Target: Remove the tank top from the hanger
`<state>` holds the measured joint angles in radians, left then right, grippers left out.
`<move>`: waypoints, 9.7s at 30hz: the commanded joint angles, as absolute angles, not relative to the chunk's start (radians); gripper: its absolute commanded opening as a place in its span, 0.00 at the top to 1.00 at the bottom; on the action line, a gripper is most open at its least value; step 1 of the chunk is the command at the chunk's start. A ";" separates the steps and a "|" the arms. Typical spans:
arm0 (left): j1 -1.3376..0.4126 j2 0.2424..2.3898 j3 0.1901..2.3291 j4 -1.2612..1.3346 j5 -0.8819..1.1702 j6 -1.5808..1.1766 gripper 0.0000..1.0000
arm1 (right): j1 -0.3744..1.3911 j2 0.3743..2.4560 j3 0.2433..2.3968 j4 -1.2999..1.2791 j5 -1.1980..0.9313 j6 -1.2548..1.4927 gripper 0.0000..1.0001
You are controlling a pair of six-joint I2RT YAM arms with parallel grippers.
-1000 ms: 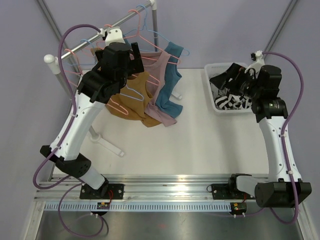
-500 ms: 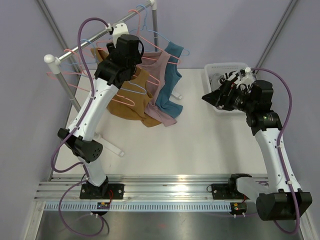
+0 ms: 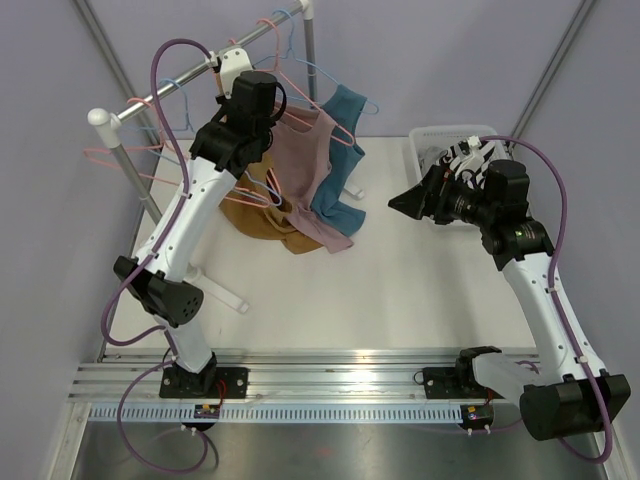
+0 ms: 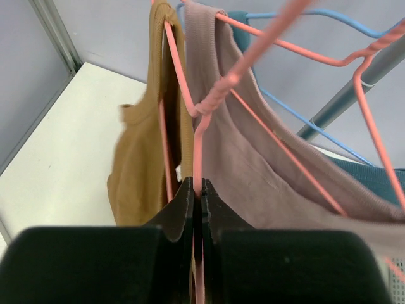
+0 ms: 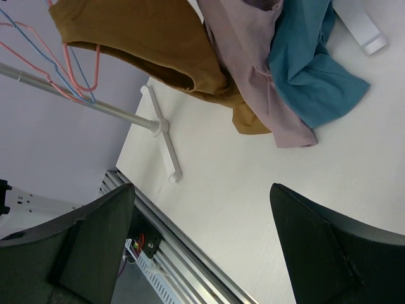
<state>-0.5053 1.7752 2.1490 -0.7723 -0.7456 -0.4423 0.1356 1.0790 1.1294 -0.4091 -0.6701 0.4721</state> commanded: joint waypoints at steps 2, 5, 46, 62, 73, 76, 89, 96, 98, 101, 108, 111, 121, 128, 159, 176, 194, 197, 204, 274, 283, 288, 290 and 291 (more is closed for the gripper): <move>-0.508 1.732 2.166 -0.715 -0.805 -0.468 1.00 | 0.146 1.077 1.187 -0.414 -0.653 0.448 0.06; -0.508 1.727 2.189 -0.735 -0.822 -0.495 1.00 | 0.146 1.077 1.198 -0.422 -0.657 0.442 0.05; -0.580 0.864 1.435 -0.581 0.288 -0.604 1.00 | 0.147 1.022 1.073 0.036 -0.955 0.606 0.01; -0.583 0.745 1.138 -0.364 0.595 -0.620 1.00 | 0.626 1.175 1.083 0.109 -0.342 0.540 0.18; -0.583 0.756 1.157 -0.437 0.497 -0.548 1.00 | 0.657 1.187 1.105 0.029 -0.219 0.448 0.87; -0.583 0.762 1.186 -0.518 0.416 -0.486 1.00 | 0.657 1.186 1.098 -0.035 -0.135 0.420 1.00; -0.583 0.713 1.174 -0.571 0.592 -0.357 1.00 | 0.425 1.230 1.104 -0.232 0.015 0.382 1.00; -0.583 0.646 1.135 -0.402 0.629 -0.388 1.00 | 0.379 1.289 1.137 -0.249 -0.254 0.350 1.00; -0.583 0.629 1.111 -0.304 0.539 -0.420 1.00 | 0.379 1.270 1.117 -0.189 -0.355 0.385 1.00; -0.583 0.617 1.065 -0.137 0.424 -0.451 1.00 | 0.377 1.221 1.068 -0.072 -0.643 0.458 1.00; -0.620 0.761 1.032 0.264 0.295 -0.440 1.00 | 0.380 1.091 1.014 0.138 -0.988 0.623 1.00; -0.684 0.883 1.109 0.331 0.218 -0.370 1.00 | 0.393 1.031 1.002 0.143 -1.058 0.626 1.00; -0.871 1.058 1.285 0.276 -0.305 -0.242 1.00 | 0.397 0.856 1.060 -0.440 -0.570 0.290 1.00; -1.052 1.032 1.269 0.199 -0.665 -0.184 1.00 | 0.397 0.831 1.022 -0.534 -0.201 0.296 1.00; -1.006 1.258 1.727 -0.503 -1.017 -0.577 1.00 | 0.431 1.054 0.977 -0.446 -0.238 0.356 0.00; -0.775 1.566 2.061 -0.607 -0.982 -0.853 1.00 | 0.433 1.020 1.015 -0.497 -0.259 0.318 0.01; -0.486 1.621 2.007 -0.655 -0.730 -1.043 1.00 | 0.433 1.092 1.005 -0.451 -0.321 0.327 0.01; -0.482 1.591 1.899 -0.618 -0.719 -1.066 1.00 | 0.440 1.123 1.002 -0.445 -0.304 0.331 0.00; -0.469 1.577 1.836 -0.592 -0.689 -1.080 1.00 | 0.508 1.186 0.979 -0.437 -0.203 0.327 0.00; -0.472 0.141 0.756 -0.552 0.229 -0.247 0.01 | 0.209 1.677 2.134 -0.802 0.606 0.023 1.00; -0.472 0.121 0.752 -0.561 0.187 -0.256 0.01 | 0.089 1.885 2.189 -0.716 0.441 -0.046 1.00; -0.472 0.123 0.750 -0.561 0.189 -0.258 0.01 | 0.037 1.970 2.065 -0.675 0.255 0.072 1.00; -0.472 0.121 0.750 -0.561 0.187 -0.259 0.01 | 0.017 2.006 1.987 -0.643 0.207 0.097 1.00; -0.472 0.121 0.750 -0.561 0.184 -0.262 0.01 | 0.012 2.025 1.968 -0.641 0.178 0.122 1.00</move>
